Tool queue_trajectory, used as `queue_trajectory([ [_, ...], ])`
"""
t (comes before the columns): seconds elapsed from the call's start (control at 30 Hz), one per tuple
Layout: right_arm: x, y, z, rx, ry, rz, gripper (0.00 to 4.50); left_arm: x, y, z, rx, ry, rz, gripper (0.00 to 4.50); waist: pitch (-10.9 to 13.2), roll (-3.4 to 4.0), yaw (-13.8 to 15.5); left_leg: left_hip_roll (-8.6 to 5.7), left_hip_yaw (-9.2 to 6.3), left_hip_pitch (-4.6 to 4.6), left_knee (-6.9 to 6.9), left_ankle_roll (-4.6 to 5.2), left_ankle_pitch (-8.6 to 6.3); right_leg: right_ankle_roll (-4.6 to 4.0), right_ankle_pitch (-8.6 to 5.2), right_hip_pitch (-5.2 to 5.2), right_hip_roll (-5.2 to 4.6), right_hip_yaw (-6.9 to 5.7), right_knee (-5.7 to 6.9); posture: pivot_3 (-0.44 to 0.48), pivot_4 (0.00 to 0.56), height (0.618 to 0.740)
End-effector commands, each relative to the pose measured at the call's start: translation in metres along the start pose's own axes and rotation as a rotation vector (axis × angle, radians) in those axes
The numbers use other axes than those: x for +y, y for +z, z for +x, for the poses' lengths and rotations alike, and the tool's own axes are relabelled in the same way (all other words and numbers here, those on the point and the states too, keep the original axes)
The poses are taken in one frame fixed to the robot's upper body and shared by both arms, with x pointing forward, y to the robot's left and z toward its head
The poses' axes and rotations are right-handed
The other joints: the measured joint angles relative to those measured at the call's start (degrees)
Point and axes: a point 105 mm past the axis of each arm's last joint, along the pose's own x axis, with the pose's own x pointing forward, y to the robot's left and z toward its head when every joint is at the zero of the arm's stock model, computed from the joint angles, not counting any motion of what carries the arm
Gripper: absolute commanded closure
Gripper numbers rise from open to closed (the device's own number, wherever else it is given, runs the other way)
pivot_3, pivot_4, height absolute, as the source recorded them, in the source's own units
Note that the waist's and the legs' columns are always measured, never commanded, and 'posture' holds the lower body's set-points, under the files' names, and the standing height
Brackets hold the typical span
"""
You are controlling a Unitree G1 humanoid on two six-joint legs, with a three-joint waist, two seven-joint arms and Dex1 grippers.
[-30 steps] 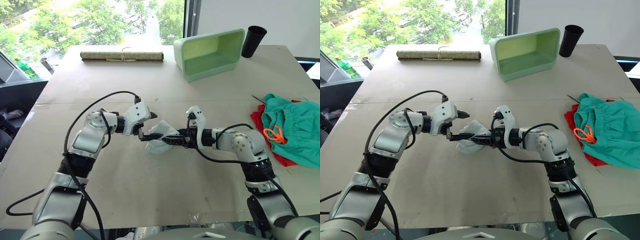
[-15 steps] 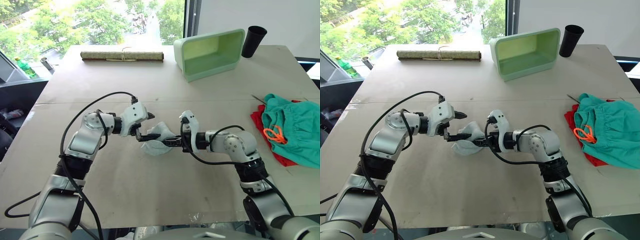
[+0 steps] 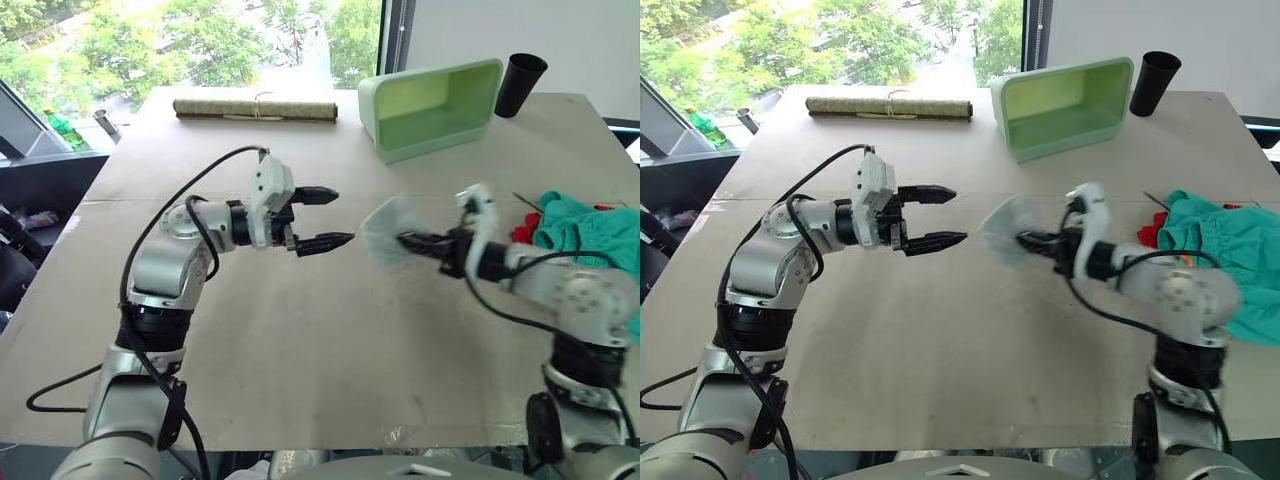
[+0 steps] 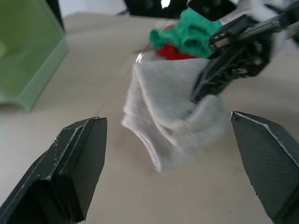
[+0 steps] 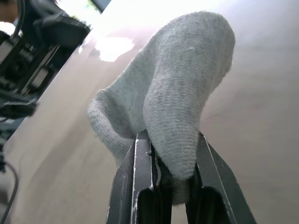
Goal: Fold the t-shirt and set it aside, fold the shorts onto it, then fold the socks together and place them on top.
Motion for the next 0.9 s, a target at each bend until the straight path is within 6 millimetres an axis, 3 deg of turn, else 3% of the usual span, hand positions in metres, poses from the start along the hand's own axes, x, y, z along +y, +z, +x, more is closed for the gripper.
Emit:
queue_trajectory([
  [0.03, -0.015, 0.026, -0.047, -0.096, -0.121, -0.033, 4.47, -0.016, 0.029, 0.007, -0.074, -0.084, 0.008, 0.0, 0.0, 0.04, 0.0, 0.0, 0.0, 0.0, 0.0, 0.0, 0.0, 0.0, 0.0, 0.0, 0.01, 0.0, 0.01, 0.0, 0.15, 0.74],
  [0.2, -0.053, 0.047, -0.123, -0.182, -0.367, 0.008, 4.47, -0.028, 0.04, 0.016, -0.082, -0.16, 0.032, 0.0, 0.0, 0.05, 0.2, -0.01, 0.01, 0.02, 0.0, 0.01, 0.0, 0.0, -0.01, 0.03, 0.06, 0.01, -0.01, 0.0, 0.15, 0.74],
  [0.37, -0.083, 0.042, -0.179, -0.216, -0.566, 0.099, 4.47, -0.032, 0.054, 0.023, -0.096, -0.201, 0.079, 0.0, 0.0, 0.06, 0.7, -0.03, 0.02, 0.01, 0.01, 0.02, 0.01, 0.0, -0.01, 0.05, 0.08, 0.02, 0.0, 0.0, 0.15, 0.74],
  [0.57, -0.113, 0.021, -0.208, -0.218, -0.723, 0.181, 4.47, -0.035, 0.059, 0.026, -0.098, -0.219, 0.097, 0.0, 0.0, 0.07, 1.2, -0.02, 0.04, 0.12, 0.03, 0.03, 0.0, 0.02, -0.02, 0.18, 0.11, 0.07, -0.01, 0.0, 0.15, 0.74],
  [0.7, -0.128, 0.01, -0.213, -0.166, -0.842, 0.087, 4.47, -0.036, 0.057, 0.026, -0.091, -0.224, 0.094, 0.0, 0.0, 0.08, 1.3, -0.02, 0.03, 0.12, 0.05, 0.03, 0.0, 0.03, -0.03, 0.19, 0.11, 0.08, -0.02, 0.0, 0.15, 0.74],
  [0.8, -0.13, 0.015, -0.213, -0.158, -0.885, -0.089, 3.31, -0.036, 0.054, 0.026, -0.077, -0.22, 0.09, 0.0, 0.0, 0.09, 1.3, -0.02, 0.02, 0.12, 0.05, 0.03, 0.0, 0.22, -0.14, 0.19, 0.11, 0.08, -0.03, 0.0, 0.15, 0.74],
  [0.9, -0.126, 0.022, -0.218, -0.155, -0.9, -0.211, 1.86, -0.037, 0.05, 0.024, -0.062, -0.218, 0.084, 0.0, 0.0, 0.09, 1.3, -0.02, 0.02, 0.12, 0.06, 0.02, 0.0, 0.24, -0.15, 0.19, 0.11, 0.09, -0.04, 0.0, 0.15, 0.74],
])
